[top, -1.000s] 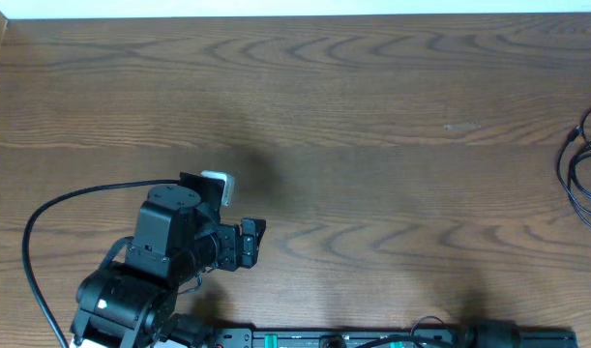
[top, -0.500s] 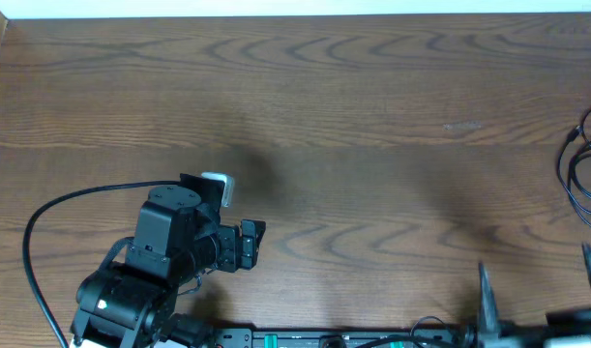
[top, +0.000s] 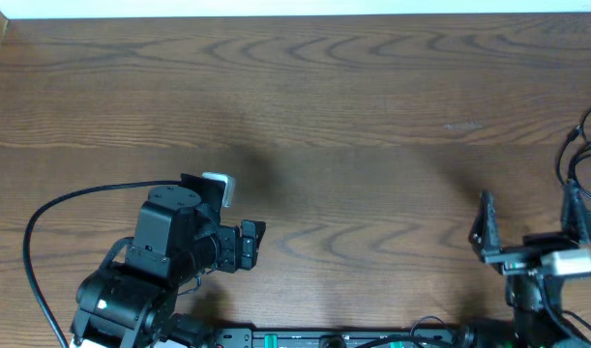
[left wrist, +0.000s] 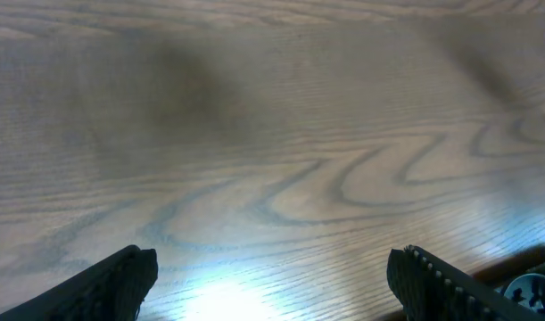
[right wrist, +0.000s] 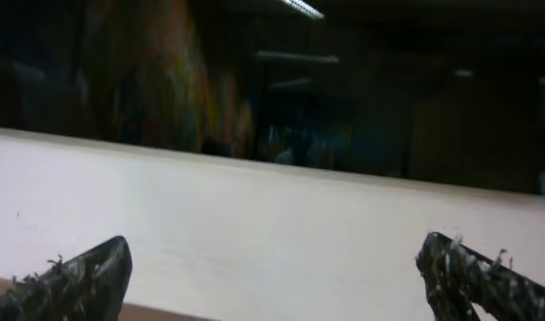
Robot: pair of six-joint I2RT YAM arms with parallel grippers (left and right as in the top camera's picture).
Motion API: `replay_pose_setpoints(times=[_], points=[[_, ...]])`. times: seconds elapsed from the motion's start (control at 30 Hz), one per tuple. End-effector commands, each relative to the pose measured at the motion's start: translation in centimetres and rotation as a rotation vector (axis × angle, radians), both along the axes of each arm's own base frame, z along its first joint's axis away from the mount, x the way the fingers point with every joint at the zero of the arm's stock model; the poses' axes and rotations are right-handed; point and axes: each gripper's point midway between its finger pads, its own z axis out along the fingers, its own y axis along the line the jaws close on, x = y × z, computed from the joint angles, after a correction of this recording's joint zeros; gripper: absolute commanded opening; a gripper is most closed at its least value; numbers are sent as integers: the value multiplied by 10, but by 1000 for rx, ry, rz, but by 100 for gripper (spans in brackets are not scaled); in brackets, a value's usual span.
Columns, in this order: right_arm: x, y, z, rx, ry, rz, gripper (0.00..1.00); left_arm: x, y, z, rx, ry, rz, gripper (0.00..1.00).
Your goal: Untangle cables
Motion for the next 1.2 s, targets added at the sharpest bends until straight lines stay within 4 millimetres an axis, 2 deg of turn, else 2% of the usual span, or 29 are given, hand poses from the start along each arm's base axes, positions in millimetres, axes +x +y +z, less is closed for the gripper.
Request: replay_pose_setpoints(times=[0.0,0.33,0.6,0.83,1.03,1.17], points=[[11,-16,-23,160,28,-18,99,1,2,5,6,-20,3,89],[31,-28,-74,212,156,-70,99,1,2,5,6,-20,3,89],[39,-31,-106,232,289,-88,99,-1,3,4,10,-9,2,89],[43,-34,-167,267,536,-123,99,-2,3,3,12,-5,2,89],[42,-33,-182,277,597,-126,99,-1,3,3,12,-6,2,89],[42,-30,-182,295,602,-107,99,-1,3,3,11,-6,2,89]])
